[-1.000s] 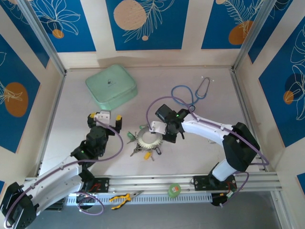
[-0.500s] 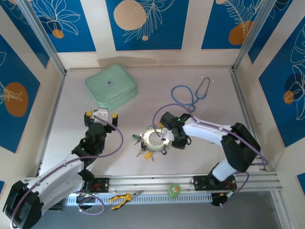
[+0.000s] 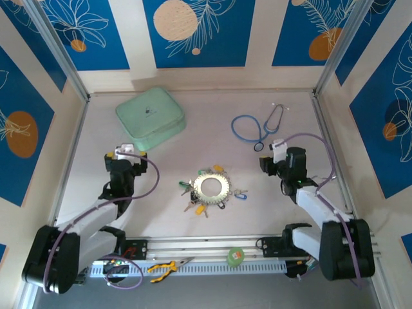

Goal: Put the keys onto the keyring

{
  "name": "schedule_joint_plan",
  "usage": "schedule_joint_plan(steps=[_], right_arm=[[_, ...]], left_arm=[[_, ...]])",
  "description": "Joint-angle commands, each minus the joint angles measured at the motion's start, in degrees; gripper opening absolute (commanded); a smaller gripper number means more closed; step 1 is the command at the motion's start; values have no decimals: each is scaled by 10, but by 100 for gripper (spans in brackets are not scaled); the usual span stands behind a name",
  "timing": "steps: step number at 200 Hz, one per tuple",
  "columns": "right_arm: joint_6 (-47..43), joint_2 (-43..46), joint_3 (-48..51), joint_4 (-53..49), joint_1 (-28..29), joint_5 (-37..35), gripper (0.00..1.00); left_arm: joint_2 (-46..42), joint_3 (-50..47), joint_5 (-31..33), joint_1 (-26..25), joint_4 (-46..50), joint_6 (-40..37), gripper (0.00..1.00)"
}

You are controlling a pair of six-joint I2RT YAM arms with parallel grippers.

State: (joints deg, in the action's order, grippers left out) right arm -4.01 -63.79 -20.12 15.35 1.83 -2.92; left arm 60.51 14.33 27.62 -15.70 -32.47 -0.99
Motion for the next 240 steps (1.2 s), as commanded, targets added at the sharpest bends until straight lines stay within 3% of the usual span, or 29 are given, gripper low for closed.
schedule_joint_plan(steps=[1,28,49,64,74,87,107,208,225,240], right_arm=[[58,-57,24,256,-33,67,51],[78,-167,20,358,-46,122,48],[64,-243,18,432,-30,121,47],[54,-221,6,369,-34,130,47],[60,-236,8,401,-35,135,47],[62,-228,-8,354,-38,130,47],[73,-233,-26,328,-42,116,49],[88,-236,-33,318,-44,88,57],[88,-236,-33,317,-44,88,58],[89,-236,-33,317,-44,87,62]], left_arm=[[48,-9,-26,13,-130,-8,99],[158,-15,-45,24,-266,-50,99],[255,-30,-74,45,-393,-47,99],[334,-36,-110,54,-482,-55,99],[309,-16,-131,57,-409,-52,99],[301,13,-142,64,-342,-50,100],[296,52,-106,75,-262,-21,100],[297,60,-108,78,-248,-18,100],[296,75,-157,101,-212,-4,100],[296,75,-161,104,-213,-4,100]])
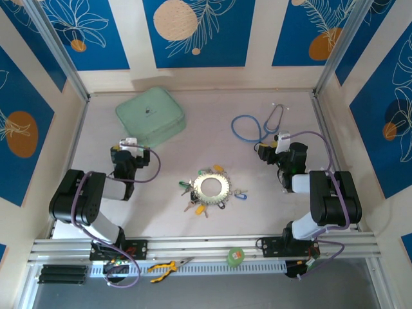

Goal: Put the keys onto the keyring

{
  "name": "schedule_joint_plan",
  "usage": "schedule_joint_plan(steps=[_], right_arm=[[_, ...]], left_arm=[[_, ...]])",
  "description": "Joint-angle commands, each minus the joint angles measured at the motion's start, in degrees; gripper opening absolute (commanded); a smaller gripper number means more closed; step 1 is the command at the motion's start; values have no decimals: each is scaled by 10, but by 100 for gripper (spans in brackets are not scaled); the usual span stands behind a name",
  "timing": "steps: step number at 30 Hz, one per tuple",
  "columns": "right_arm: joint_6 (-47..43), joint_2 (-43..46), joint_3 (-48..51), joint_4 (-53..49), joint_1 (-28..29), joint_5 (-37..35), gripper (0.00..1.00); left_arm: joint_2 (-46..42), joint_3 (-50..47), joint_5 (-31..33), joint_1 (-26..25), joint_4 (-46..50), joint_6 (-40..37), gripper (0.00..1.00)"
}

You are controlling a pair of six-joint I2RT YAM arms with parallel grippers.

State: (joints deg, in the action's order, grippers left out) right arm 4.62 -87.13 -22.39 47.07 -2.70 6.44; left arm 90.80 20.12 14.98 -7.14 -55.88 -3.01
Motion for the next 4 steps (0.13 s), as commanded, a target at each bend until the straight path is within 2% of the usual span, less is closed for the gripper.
schedule_joint_plan(steps=[1,2,3,4], right_arm=[[2,-2,-10,0,1,-6,62],[4,-1,-11,0,4,-17,88],[8,-1,-12,-6,8,-39,99],[9,-1,-16,-13,14,-62,99]], left_arm=[[-8,16,-34,18,21,16,100],[-8,14,-35,18,16,16,100],[-10,10,-35,18,10,14,100],[-11,7,-37,17,7,14,100]])
